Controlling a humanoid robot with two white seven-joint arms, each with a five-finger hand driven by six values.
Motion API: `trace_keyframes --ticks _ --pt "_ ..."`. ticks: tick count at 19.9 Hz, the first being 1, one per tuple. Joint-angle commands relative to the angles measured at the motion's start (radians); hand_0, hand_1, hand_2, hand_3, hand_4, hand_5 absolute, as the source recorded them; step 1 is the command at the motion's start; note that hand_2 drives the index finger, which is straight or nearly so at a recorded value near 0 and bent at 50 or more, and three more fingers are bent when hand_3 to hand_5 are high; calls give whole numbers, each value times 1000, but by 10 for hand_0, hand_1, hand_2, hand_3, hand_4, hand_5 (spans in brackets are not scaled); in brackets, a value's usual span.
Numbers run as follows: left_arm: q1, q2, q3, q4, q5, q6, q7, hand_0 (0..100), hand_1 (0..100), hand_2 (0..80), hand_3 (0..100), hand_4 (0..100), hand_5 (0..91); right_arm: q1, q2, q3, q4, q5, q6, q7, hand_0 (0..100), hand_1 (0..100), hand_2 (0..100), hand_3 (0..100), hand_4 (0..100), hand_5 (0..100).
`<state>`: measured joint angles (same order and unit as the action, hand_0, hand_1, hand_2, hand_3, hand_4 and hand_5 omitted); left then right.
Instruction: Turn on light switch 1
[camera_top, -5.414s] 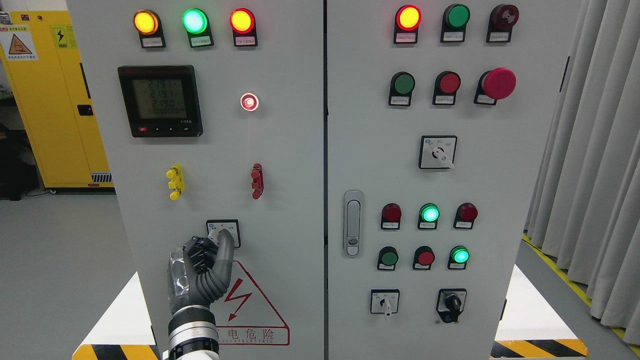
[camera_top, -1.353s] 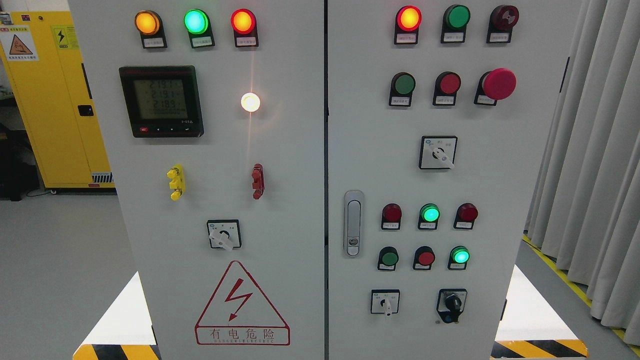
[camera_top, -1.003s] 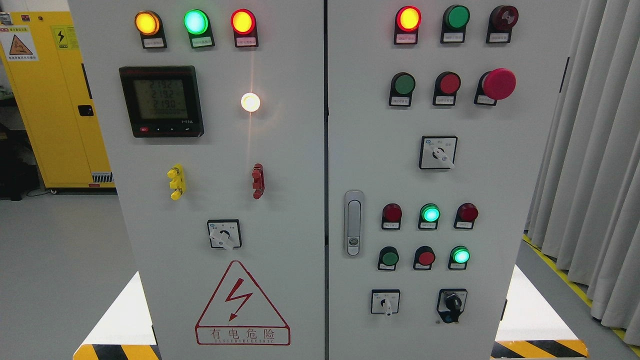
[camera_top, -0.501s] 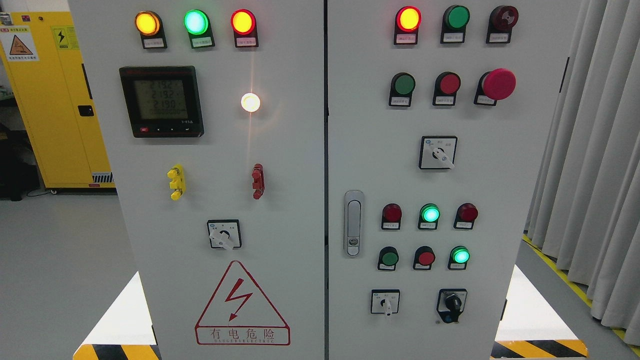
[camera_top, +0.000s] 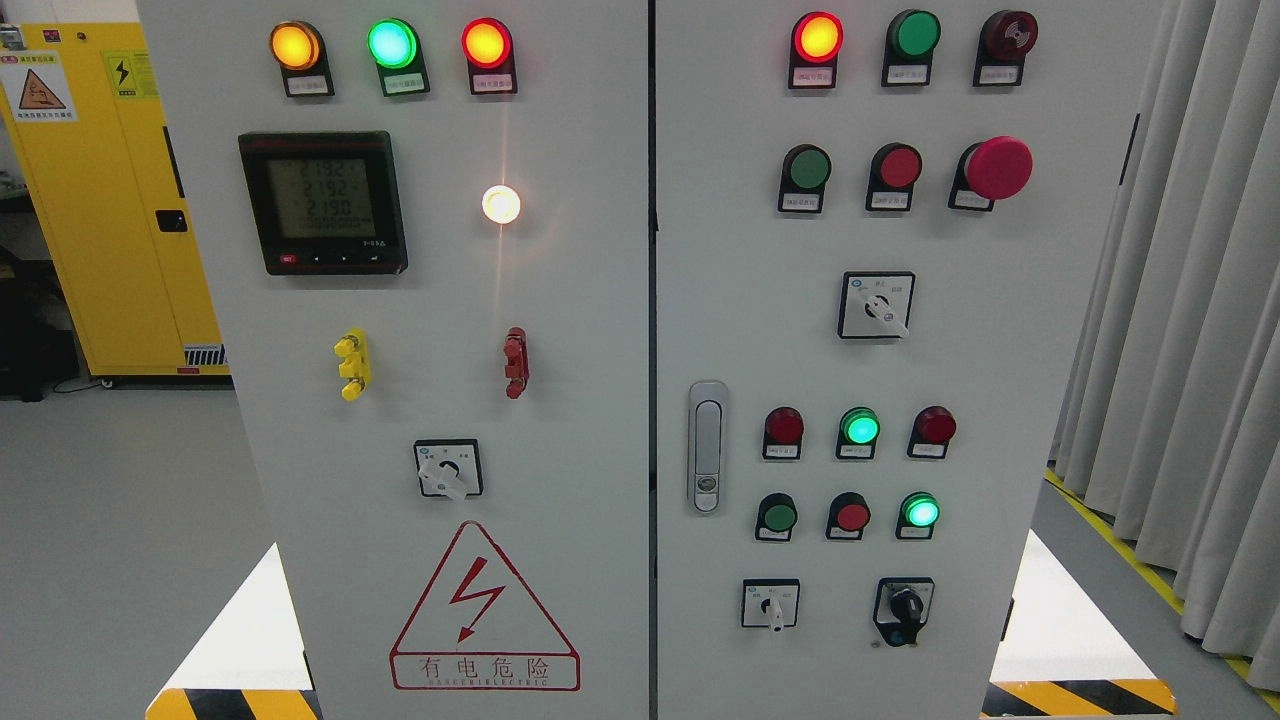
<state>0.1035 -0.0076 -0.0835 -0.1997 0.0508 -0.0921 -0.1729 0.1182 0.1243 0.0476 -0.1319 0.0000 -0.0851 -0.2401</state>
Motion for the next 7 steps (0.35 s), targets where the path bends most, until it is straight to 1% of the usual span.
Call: trace_keyframes --ticks 1,7 --pt "-42 -38 -133 125 0 3 4 307 200 0 0 0 0 0 0 0 0 -29 1 1 0 500 40 0 0 0" --pt "-42 -40 -130 132 3 2 -2 302 187 0 0 0 0 0 0 0 0 -29 1 -1 0 500 40 0 0 0"
